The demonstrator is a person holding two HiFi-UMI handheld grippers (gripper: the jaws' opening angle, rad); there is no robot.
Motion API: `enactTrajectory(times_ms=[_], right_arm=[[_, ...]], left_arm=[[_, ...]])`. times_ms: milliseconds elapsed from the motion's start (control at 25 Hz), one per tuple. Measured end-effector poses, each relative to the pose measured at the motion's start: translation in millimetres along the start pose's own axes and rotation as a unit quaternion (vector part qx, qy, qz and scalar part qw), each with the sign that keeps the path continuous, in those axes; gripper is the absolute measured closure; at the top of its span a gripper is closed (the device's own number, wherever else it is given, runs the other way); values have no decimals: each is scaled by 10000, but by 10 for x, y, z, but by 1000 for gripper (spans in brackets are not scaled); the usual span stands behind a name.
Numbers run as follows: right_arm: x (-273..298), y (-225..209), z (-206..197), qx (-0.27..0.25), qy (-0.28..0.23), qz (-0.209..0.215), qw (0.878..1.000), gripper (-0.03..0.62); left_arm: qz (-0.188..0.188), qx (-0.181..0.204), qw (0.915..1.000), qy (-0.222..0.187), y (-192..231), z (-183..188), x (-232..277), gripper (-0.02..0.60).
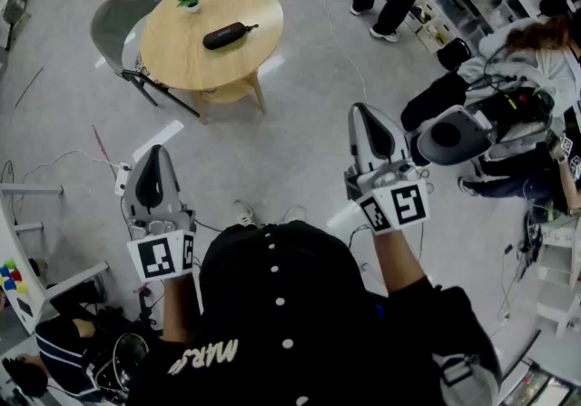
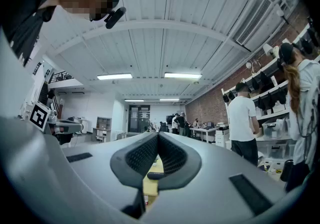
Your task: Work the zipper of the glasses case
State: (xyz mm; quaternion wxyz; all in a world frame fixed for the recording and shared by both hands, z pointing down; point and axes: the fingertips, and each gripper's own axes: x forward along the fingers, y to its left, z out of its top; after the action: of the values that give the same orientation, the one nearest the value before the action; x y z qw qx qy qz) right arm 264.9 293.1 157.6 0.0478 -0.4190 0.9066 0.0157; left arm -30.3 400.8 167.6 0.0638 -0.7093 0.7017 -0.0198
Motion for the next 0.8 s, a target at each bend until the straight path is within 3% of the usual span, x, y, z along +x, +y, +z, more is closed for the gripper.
enactTrajectory(times_ms=[480, 800], right_arm=[[-4, 20, 28, 196, -147, 72, 9997, 592], [48, 25, -6, 15, -44, -5, 10000, 592]], left_arm=[[-8, 19, 10000, -16, 16, 22, 30, 578], [-10, 14, 10000, -6, 55, 14, 51, 578]])
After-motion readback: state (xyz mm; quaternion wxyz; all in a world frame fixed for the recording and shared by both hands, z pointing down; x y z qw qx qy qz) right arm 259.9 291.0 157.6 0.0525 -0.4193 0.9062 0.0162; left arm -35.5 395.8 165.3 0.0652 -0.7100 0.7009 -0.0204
